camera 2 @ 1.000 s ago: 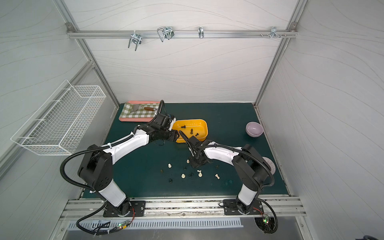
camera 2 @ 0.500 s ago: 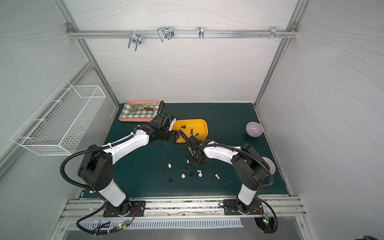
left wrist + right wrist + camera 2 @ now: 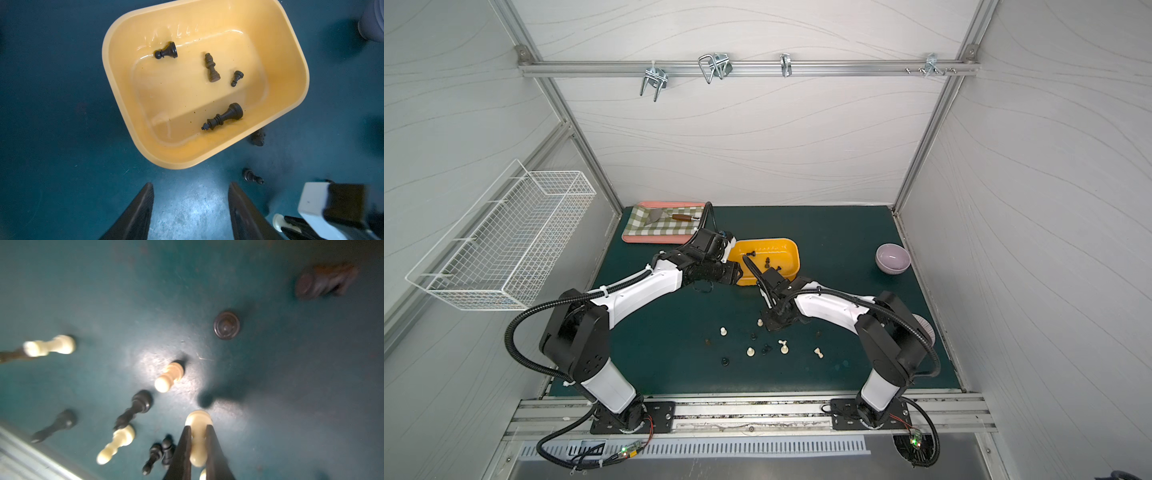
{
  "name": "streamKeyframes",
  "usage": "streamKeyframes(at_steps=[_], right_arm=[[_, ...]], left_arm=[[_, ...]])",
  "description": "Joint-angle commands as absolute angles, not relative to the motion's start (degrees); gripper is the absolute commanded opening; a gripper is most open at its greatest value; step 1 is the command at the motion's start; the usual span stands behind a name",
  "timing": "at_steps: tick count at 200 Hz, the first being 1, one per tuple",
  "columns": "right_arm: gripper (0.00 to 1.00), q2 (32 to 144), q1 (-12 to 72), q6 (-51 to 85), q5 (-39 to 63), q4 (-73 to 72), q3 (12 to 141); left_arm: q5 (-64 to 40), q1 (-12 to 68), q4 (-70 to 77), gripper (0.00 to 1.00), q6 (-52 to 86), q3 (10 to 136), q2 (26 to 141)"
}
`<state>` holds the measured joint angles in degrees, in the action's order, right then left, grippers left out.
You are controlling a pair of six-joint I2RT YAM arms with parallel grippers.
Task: Put the chess pieces into the storage box
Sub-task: Pick up the chess piece at the center of the board, then place the chess piece in the storage box.
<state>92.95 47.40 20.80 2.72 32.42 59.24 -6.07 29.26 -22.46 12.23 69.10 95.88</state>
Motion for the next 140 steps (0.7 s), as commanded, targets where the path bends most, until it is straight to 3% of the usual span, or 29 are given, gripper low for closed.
streamKeyframes(at_steps=[1,59,140], right_arm=[[0.11,88.58,44.4,18.89,5.11,34.21,62.07],[0.11,90.81,35.46,12.08,9.72,37.0,72.88],[0.09,112.69,26.95,7.19,10.9,40.04,96.02]], left_arm=[[-6.34,29.1,-21.29,0.59,12.13,69.15,94.38],[-6.44,29.07,-21.23,0.59,12.22,68.74,93.89],[-6.73,29.1,-21.52,0.59,12.74,66.01,90.54]])
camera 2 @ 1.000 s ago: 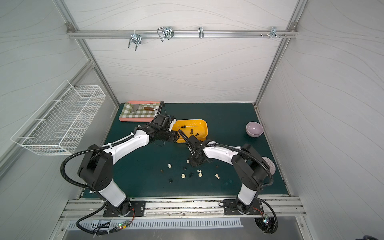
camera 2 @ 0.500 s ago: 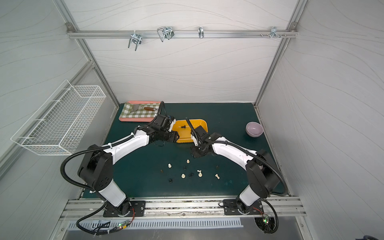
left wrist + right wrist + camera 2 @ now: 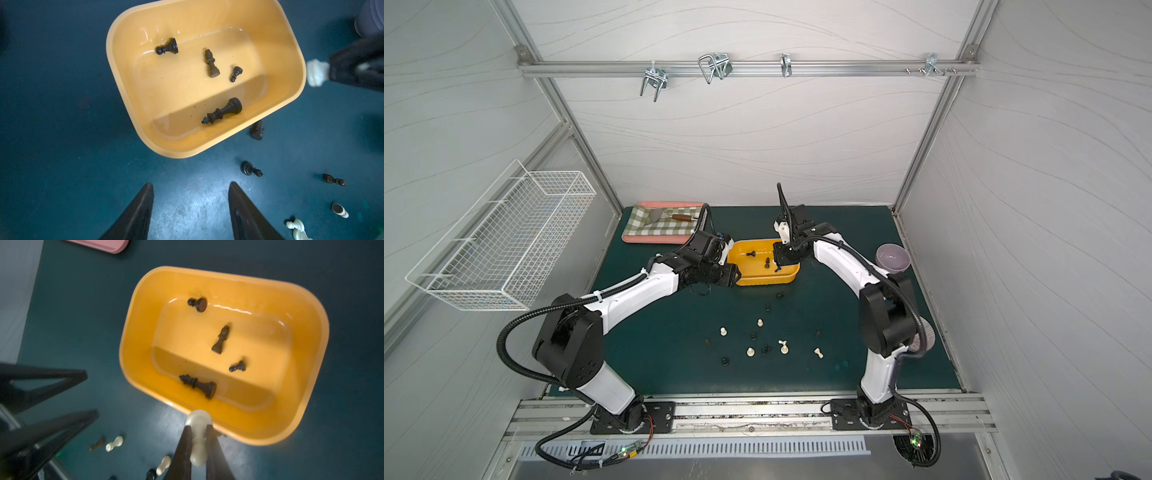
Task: Put the chess pieces into the storage box
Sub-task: Place the chess piece in the storage box.
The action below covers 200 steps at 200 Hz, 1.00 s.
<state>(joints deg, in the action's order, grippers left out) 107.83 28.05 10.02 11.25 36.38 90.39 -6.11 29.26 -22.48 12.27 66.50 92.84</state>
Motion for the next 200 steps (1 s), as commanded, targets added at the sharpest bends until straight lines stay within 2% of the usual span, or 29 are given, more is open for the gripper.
streamKeyframes(at_steps=[1,48,93,140,200], right_arm=[[0.09,112.99,26.92,7.11,10.81,40.06,96.31],[0.1,124.15,25.92,6.33,7.59,44.09,108.63],[0.12,129.41,25.88,6.42,5.53,45.81,113.8],[0.27,129.67,25.7,6.92,4.87,45.62,114.26],[0.36,127.82,25.58,6.9,5.36,45.35,114.28]], left_arm=[[-6.71,29.1,-21.52,0.59,12.74,65.92,90.53],[-7.3,29.41,-21.64,0.59,13.69,63.65,88.48],[-7.61,30.15,-22.53,0.6,13.8,62.58,87.19],[-7.43,31.32,-22.69,0.6,13.97,62.43,87.1],[-7.12,32.0,-22.9,0.6,13.89,62.86,87.58]])
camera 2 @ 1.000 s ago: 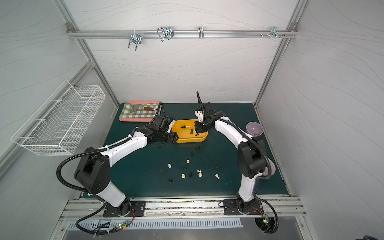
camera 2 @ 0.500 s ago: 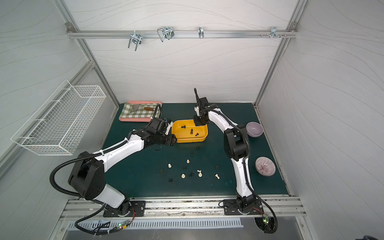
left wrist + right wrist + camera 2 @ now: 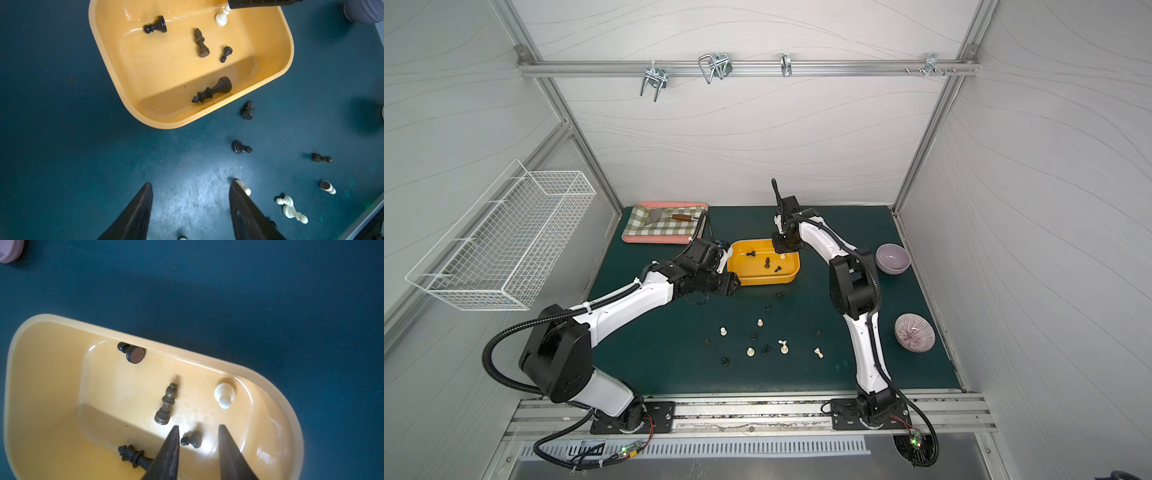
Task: Put the chess pieces into the storage box
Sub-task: Place the chess piece in the storage box.
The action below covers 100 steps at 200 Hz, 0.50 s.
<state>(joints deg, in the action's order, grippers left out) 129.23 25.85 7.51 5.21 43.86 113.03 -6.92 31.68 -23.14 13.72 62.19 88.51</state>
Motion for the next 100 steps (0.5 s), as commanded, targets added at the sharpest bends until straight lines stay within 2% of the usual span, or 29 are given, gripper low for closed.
streamKeyframes(at_steps=[1,100], right_arm=[[0.36,127.76,25.58,6.88,5.41,45.35,114.27],[0.38,125.91,25.57,6.68,6.0,45.34,113.83]], left_arm=[[-7.08,32.08,-22.92,0.6,13.89,62.9,87.6],[-6.82,32.89,-22.88,0.61,13.98,62.67,87.94]])
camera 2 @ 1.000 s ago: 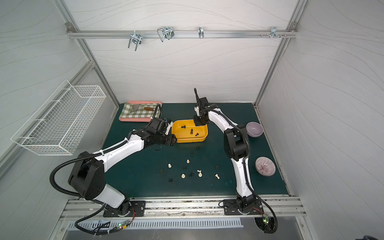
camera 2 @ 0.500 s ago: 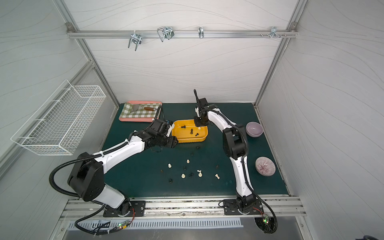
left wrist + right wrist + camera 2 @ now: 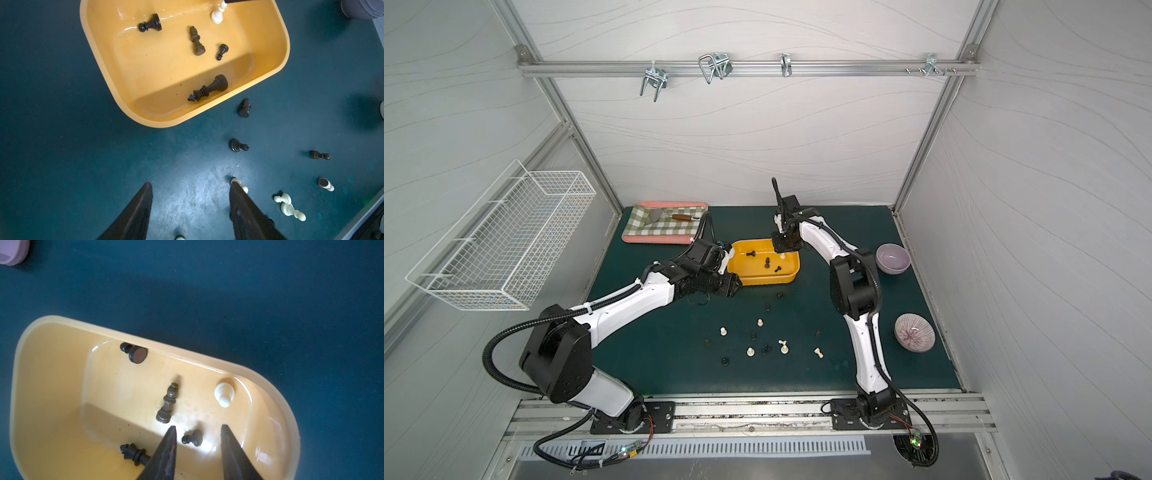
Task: Put the chess pieces into the storage box
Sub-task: Place the chess piece in the storage box, then pick up the chess piece at the center of the board.
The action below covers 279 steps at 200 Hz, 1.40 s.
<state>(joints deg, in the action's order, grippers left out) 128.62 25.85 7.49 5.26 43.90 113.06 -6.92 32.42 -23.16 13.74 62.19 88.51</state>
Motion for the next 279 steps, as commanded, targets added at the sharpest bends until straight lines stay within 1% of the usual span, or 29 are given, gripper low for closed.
streamKeyframes(at_steps=[1,46,107,132,186,207,246,266,279], right_arm=[[0.38,125.88,25.57,6.68,5.99,45.3,113.78],[0.38,122.62,25.65,7.2,7.74,44.46,111.58],[0.39,111.59,26.5,7.59,9.41,41.59,103.18],[0.4,104.55,26.4,6.69,9.77,40.84,97.52],[0.41,82.63,23.99,6.64,13.1,36.74,75.6],[0.41,75.82,22.82,6.86,13.97,37.22,68.69],[0.42,65.82,21.38,7.35,16.57,39.86,59.68],[0.43,61.59,21.28,8.24,19.12,40.6,56.69],[0.43,59.71,21.35,7.66,18.86,42.07,55.78]], left_arm=[[-6.79,32.93,-22.86,0.61,13.98,62.71,87.96],[-6.59,33.4,-22.98,0.61,13.81,62.67,88.23],[-5.97,35.79,-22.53,0.61,13.36,63.19,89.51],[-5.39,37.62,-22.76,0.61,12.83,63.96,90.55],[-3.03,42.24,-19.25,0.61,16.57,64.77,93.13],[0.44,45.44,-20.2,0.61,16.86,66.81,94.9],[7.06,50.36,-18.52,0.61,19.16,69.15,98.83],[10.24,51.59,-18.23,0.62,18.1,70.79,101.12],[11.45,51.78,-18.51,0.62,17.5,71.77,102.43]])
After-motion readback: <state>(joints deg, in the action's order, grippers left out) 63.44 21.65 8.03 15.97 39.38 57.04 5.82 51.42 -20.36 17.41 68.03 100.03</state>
